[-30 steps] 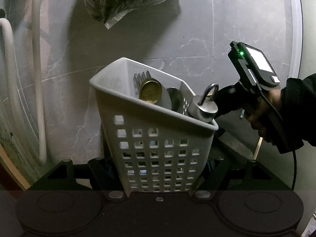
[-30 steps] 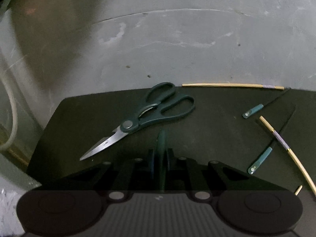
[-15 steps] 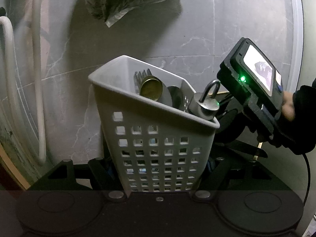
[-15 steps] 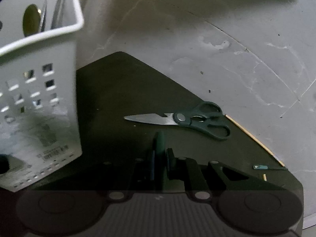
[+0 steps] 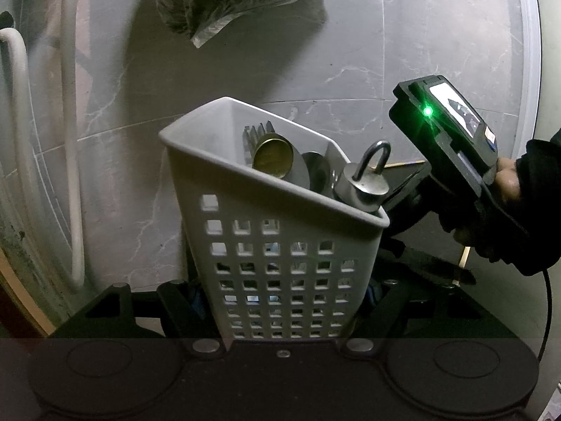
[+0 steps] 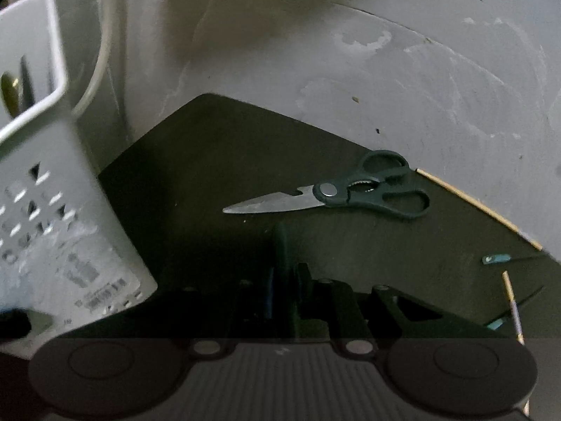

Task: Organize utensils
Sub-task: 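Lift the knife and lower it blade-first into the caddy with the right tool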

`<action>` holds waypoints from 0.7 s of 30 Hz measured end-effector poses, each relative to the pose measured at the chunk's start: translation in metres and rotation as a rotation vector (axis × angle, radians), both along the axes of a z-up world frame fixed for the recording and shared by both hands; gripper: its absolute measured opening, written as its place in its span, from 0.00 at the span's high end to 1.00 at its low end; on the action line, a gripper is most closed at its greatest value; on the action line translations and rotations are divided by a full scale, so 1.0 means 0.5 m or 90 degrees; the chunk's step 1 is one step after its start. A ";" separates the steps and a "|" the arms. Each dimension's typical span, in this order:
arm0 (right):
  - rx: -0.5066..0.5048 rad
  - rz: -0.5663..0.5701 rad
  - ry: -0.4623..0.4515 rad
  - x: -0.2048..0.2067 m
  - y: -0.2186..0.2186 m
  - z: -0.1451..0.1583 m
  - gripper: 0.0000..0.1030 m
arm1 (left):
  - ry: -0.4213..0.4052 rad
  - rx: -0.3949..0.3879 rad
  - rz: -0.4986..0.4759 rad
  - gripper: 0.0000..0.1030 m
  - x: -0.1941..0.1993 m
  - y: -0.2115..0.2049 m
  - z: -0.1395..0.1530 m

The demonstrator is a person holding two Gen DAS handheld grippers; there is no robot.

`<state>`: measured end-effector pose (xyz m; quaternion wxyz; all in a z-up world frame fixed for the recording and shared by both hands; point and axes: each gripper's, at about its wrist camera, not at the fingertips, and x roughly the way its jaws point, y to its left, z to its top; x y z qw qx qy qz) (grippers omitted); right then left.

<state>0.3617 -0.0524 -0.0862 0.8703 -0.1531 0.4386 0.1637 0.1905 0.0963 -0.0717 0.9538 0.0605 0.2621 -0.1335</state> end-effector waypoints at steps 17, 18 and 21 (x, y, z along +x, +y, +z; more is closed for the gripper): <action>0.276 -0.134 -0.283 -0.092 -0.141 0.235 0.88 | 0.003 0.013 -0.011 0.25 0.010 -0.005 -0.006; 0.292 -0.134 -0.305 -0.101 -0.143 0.254 0.88 | 0.003 0.013 -0.012 0.25 0.011 -0.006 -0.006; 0.337 -0.127 -0.352 -0.127 -0.140 0.305 0.88 | 0.002 0.014 -0.014 0.25 0.013 -0.005 -0.006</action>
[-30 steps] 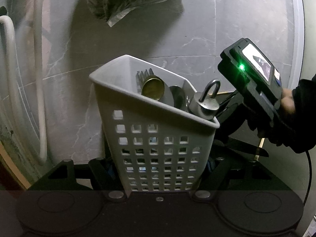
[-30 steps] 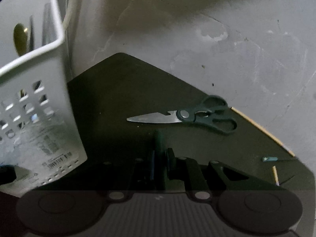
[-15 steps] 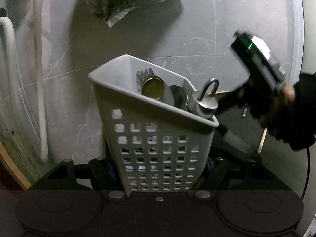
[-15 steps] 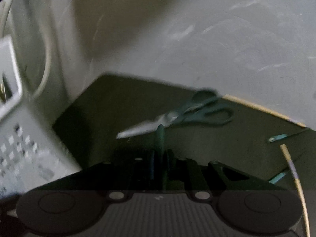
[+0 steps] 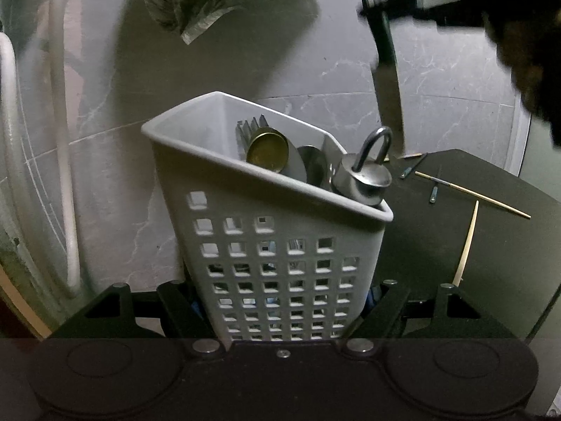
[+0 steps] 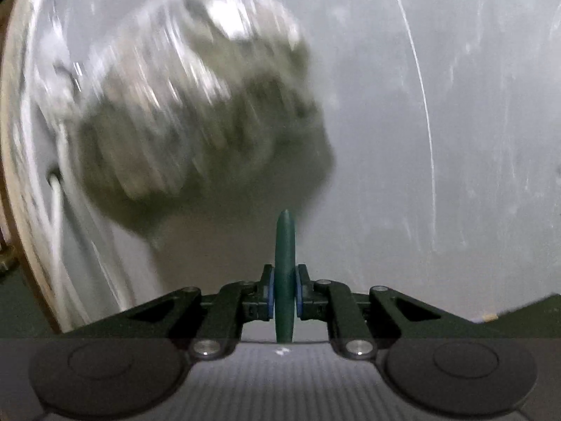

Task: Organize utensils
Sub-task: 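Lift the knife and lower it blade-first into the caddy with the right tool, then open the right tool to release the knife in the caddy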

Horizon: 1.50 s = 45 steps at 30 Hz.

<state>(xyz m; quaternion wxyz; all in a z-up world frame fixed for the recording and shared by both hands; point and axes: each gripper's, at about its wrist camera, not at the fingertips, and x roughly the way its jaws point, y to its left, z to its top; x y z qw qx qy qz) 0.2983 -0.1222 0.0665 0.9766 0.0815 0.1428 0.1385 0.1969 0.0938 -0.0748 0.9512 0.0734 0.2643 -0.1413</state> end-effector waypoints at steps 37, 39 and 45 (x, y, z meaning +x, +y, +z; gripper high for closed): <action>-0.023 0.190 0.022 -0.083 0.176 -0.075 0.87 | -0.001 0.004 -0.004 0.25 0.002 -0.001 -0.005; -0.026 0.190 0.032 -0.082 0.174 -0.079 0.86 | -0.001 0.004 -0.004 0.25 0.000 -0.002 -0.005; -0.030 0.197 0.032 -0.080 0.174 -0.078 0.67 | 0.002 0.004 -0.004 0.26 0.002 -0.003 -0.007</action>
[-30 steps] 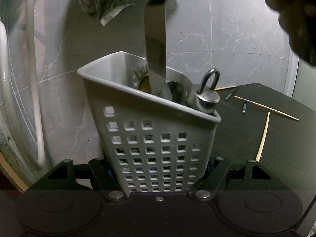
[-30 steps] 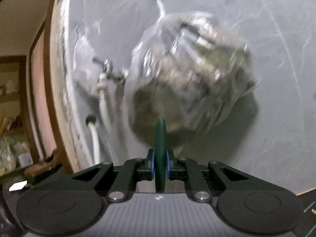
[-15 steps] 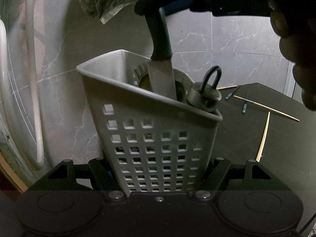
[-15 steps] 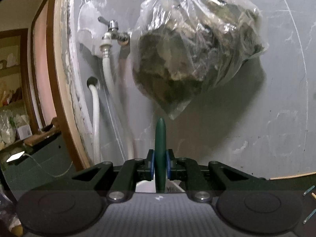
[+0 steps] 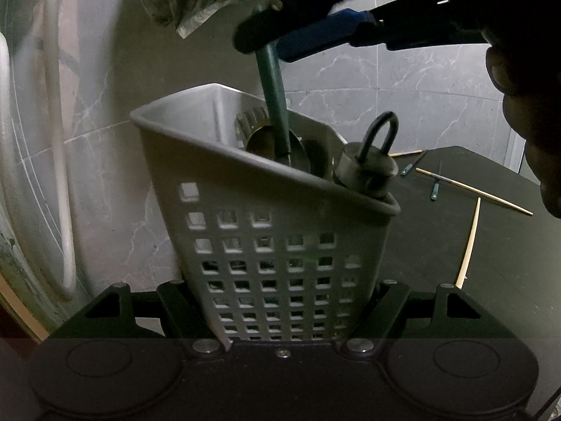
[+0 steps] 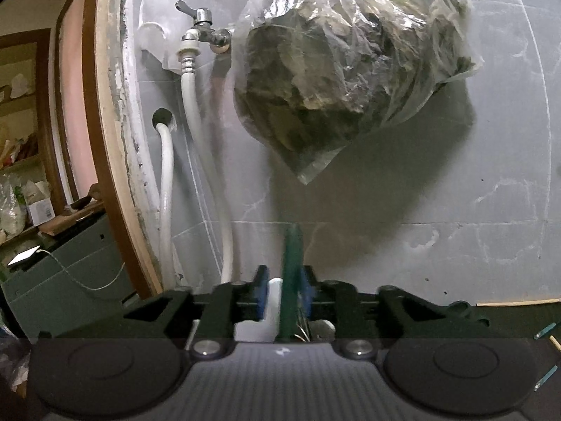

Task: Organize utensils
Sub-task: 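Open the right tool to release the knife in the caddy, then move the open right tool down to the green-handled scissors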

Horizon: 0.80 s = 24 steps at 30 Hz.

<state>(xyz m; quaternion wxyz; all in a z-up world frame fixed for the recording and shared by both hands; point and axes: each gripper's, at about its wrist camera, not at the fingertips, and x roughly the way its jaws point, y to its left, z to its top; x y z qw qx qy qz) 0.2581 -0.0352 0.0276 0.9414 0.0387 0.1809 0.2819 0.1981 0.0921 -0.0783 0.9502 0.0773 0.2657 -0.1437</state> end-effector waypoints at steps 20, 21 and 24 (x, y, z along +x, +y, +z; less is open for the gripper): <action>-0.019 -0.103 -0.077 0.014 -0.093 0.054 0.01 | 0.014 -0.010 0.052 0.26 -0.008 -0.019 -0.002; -0.024 -0.130 -0.066 0.029 -0.108 0.050 0.01 | 0.013 -0.010 0.058 0.26 -0.011 -0.022 -0.002; -0.046 -0.218 -0.004 0.081 -0.147 0.026 0.00 | 0.014 -0.009 0.076 0.26 -0.018 -0.031 -0.003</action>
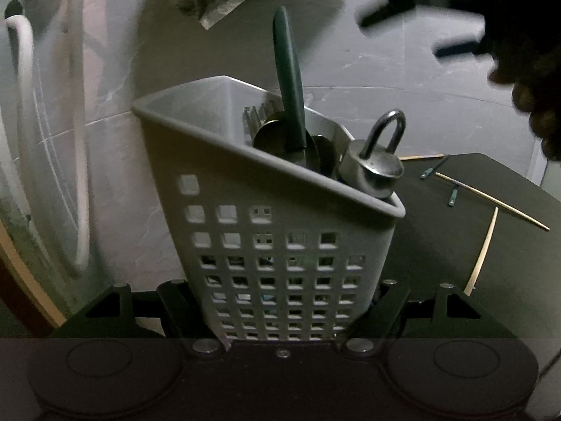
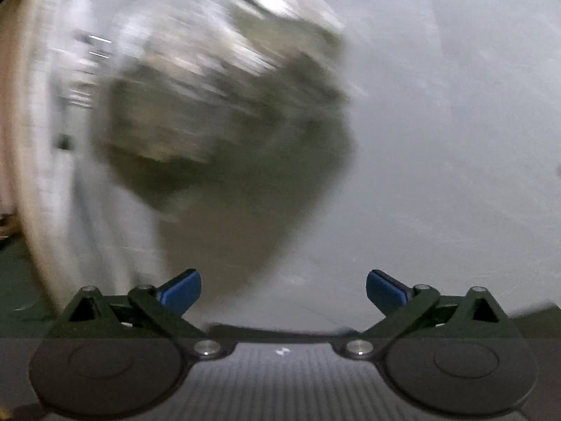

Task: Organize utensils
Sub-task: 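Move the open right tool down to the green-handled scissors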

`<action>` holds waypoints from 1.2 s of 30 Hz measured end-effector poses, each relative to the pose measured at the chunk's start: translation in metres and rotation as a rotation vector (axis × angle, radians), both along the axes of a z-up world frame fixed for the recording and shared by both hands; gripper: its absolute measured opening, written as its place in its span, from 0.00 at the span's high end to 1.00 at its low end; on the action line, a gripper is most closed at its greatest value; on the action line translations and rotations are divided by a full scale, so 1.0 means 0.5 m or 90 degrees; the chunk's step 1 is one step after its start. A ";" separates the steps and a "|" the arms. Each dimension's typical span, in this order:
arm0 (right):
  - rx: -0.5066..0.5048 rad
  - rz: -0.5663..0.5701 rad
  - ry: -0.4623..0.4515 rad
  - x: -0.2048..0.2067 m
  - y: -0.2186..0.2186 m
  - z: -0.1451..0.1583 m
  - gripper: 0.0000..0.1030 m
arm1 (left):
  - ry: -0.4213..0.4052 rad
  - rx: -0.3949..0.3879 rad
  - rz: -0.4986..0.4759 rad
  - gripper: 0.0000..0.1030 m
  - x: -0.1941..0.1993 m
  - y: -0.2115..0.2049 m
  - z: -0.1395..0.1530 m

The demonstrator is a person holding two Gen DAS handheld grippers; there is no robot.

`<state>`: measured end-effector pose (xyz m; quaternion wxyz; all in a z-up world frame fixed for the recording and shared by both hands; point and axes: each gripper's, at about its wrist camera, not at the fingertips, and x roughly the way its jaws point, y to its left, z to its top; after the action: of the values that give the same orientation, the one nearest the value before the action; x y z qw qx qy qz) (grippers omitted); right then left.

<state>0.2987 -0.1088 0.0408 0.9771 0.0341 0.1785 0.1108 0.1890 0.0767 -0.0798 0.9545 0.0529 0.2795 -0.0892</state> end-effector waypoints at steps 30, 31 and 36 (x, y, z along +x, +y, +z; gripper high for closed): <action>-0.119 -0.045 0.310 0.323 0.052 -0.289 0.07 | 0.017 0.008 0.071 0.26 -0.014 -0.041 0.019; -0.122 -0.036 0.308 0.316 0.043 -0.286 0.09 | 0.017 0.009 0.070 0.26 -0.013 -0.041 0.020; -0.131 0.019 0.301 0.298 0.011 -0.278 0.24 | 0.017 0.012 0.065 0.26 -0.014 -0.040 0.020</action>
<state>0.4477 -0.1035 -0.0983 0.9046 -0.0429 0.4131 0.0955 0.1819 0.0569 -0.0700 0.9536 0.0461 0.2951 -0.0384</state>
